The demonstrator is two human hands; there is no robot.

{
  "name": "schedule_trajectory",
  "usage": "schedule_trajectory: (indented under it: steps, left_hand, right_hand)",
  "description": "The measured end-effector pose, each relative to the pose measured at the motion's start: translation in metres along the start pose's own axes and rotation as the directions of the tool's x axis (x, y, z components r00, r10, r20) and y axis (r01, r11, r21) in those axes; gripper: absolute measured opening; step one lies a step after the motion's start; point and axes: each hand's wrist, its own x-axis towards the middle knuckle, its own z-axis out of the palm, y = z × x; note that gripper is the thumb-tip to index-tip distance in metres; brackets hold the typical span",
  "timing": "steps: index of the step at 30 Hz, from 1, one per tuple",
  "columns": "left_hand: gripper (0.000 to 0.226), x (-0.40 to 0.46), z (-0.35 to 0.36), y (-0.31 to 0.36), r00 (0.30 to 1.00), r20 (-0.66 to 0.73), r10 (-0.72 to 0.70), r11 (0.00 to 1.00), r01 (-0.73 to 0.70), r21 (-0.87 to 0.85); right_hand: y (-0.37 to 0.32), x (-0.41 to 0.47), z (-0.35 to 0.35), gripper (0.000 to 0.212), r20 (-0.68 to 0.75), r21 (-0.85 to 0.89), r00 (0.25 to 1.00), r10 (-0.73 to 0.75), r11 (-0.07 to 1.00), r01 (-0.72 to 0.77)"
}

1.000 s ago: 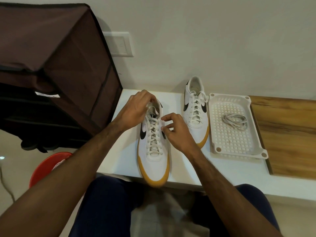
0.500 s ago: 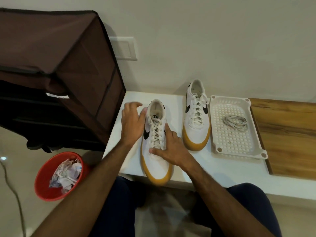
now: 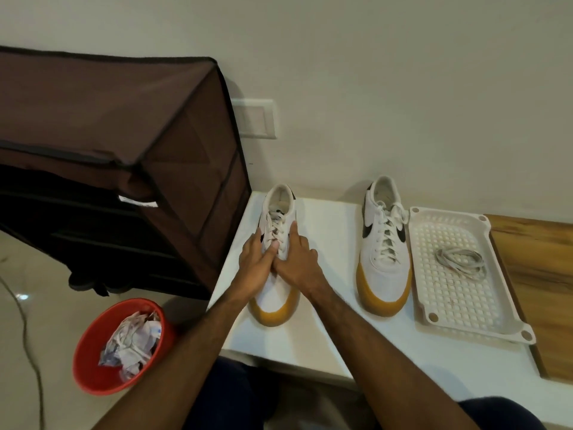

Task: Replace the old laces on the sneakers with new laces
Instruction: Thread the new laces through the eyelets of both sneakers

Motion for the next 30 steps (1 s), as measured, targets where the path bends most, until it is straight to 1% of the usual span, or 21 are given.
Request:
schedule_trajectory:
  steps: [2, 3, 6, 8, 10, 11, 13, 14, 15, 16, 17, 18, 19, 20, 21, 22, 23, 24, 26, 28, 30]
  left_hand:
    - [0.091, 0.013, -0.009, 0.000, 1.000, -0.031, 0.000, 1.000, 0.000, 0.021]
    - [0.093, 0.017, -0.013, 0.001, 1.000, -0.030, 0.005, 1.000, -0.004, 0.026]
    - [0.080, 0.033, -0.022, -0.001, 1.000, -0.012, -0.003, 0.999, 0.003, 0.049]
    - [0.073, 0.036, -0.025, 0.000, 1.000, -0.017, 0.008, 0.998, -0.007, 0.057]
    - [0.069, 0.032, -0.022, 0.003, 0.997, -0.058, 0.056, 0.996, -0.051, 0.080]
    - [0.066, 0.027, -0.019, 0.006, 0.990, -0.099, 0.101, 0.988, -0.088, 0.126]
    - [0.059, 0.012, -0.008, 0.017, 0.950, -0.191, 0.248, 0.936, -0.184, 0.301]
    - [0.053, 0.004, -0.003, 0.022, 0.915, -0.216, 0.340, 0.889, -0.238, 0.391]
    - [0.047, -0.004, 0.004, 0.028, 0.879, -0.214, 0.427, 0.838, -0.296, 0.458]
    - [0.041, -0.011, 0.013, 0.035, 0.847, -0.176, 0.501, 0.788, -0.362, 0.497]
    - [0.037, -0.014, 0.020, 0.041, 0.825, -0.107, 0.555, 0.736, -0.427, 0.525]
    - [0.035, -0.016, 0.026, 0.046, 0.812, -0.015, 0.584, 0.696, -0.491, 0.525]
    - [0.035, -0.017, 0.037, 0.052, 0.814, 0.092, 0.574, 0.694, -0.543, 0.473]
    - [0.036, -0.020, 0.047, 0.057, 0.830, 0.192, 0.524, 0.745, -0.555, 0.369]
    - [0.039, -0.024, 0.059, 0.063, 0.847, 0.293, 0.444, 0.820, -0.516, 0.250]
    - [0.043, -0.027, 0.071, 0.067, 0.856, 0.366, 0.366, 0.878, -0.448, 0.170]
    - [0.048, -0.029, 0.082, 0.070, 0.865, 0.396, 0.307, 0.915, -0.383, 0.128]
    - [0.053, -0.031, 0.096, 0.075, 0.876, 0.414, 0.249, 0.941, -0.320, 0.110]
    - [0.062, -0.032, 0.111, 0.080, 0.882, 0.445, 0.153, 0.975, -0.207, 0.075]
    - [0.068, -0.030, 0.120, 0.081, 0.863, 0.490, 0.126, 0.978, -0.190, 0.083]
    - [0.071, -0.030, 0.124, 0.079, 0.851, 0.512, 0.113, 0.964, -0.218, 0.150]
  right_hand:
    - [-0.012, 0.020, 0.005, 0.091, 0.001, -0.004, 1.000, 0.000, 1.000, 0.000]
    - [-0.016, 0.026, 0.007, 0.089, -0.008, -0.013, 1.000, 0.002, 1.000, -0.002]
    - [-0.021, 0.043, 0.015, 0.088, -0.043, -0.029, 0.999, -0.018, 0.999, 0.017]
    - [-0.019, 0.047, 0.015, 0.090, -0.022, -0.008, 0.999, -0.031, 1.000, 0.030]
    - [-0.016, 0.040, 0.003, 0.090, 0.042, 0.059, 0.998, -0.041, 0.998, 0.039]
    - [-0.011, 0.034, -0.006, 0.087, 0.062, 0.075, 0.997, -0.048, 0.996, 0.043]
    - [0.003, 0.017, -0.030, 0.075, 0.047, 0.027, 0.997, -0.055, 0.998, 0.054]
    - [0.011, 0.007, -0.041, 0.068, 0.000, -0.016, 0.996, -0.085, 0.996, 0.085]
    - [0.020, -0.002, -0.053, 0.059, -0.083, -0.084, 0.988, -0.127, 0.989, 0.120]
    - [0.031, -0.014, -0.068, 0.051, -0.196, -0.167, 0.966, -0.167, 0.977, 0.135]
    - [0.041, -0.023, -0.079, 0.047, -0.320, -0.240, 0.927, -0.194, 0.964, 0.119]
    - [0.049, -0.032, -0.091, 0.047, -0.441, -0.281, 0.877, -0.190, 0.958, 0.066]
    - [0.058, -0.043, -0.104, 0.052, -0.539, -0.275, 0.832, -0.136, 0.961, -0.021]
    - [0.066, -0.050, -0.113, 0.060, -0.593, -0.257, 0.802, -0.064, 0.960, -0.114]
    - [0.075, -0.057, -0.122, 0.071, -0.609, -0.233, 0.793, 0.014, 0.953, -0.196]
    - [0.084, -0.060, -0.126, 0.080, -0.583, -0.218, 0.808, 0.085, 0.942, -0.257]
    - [0.092, -0.061, -0.127, 0.086, -0.545, -0.217, 0.828, 0.135, 0.931, -0.294]
    - [0.101, -0.064, -0.129, 0.087, -0.507, -0.212, 0.845, 0.167, 0.926, -0.311]
    - [0.111, -0.061, -0.127, 0.084, -0.454, -0.246, 0.878, 0.150, 0.926, -0.285]
    - [0.116, -0.059, -0.127, 0.080, -0.438, -0.308, 0.894, 0.098, 0.917, -0.251]
    - [0.119, -0.059, -0.127, 0.079, -0.440, -0.334, 0.895, 0.072, 0.912, -0.237]
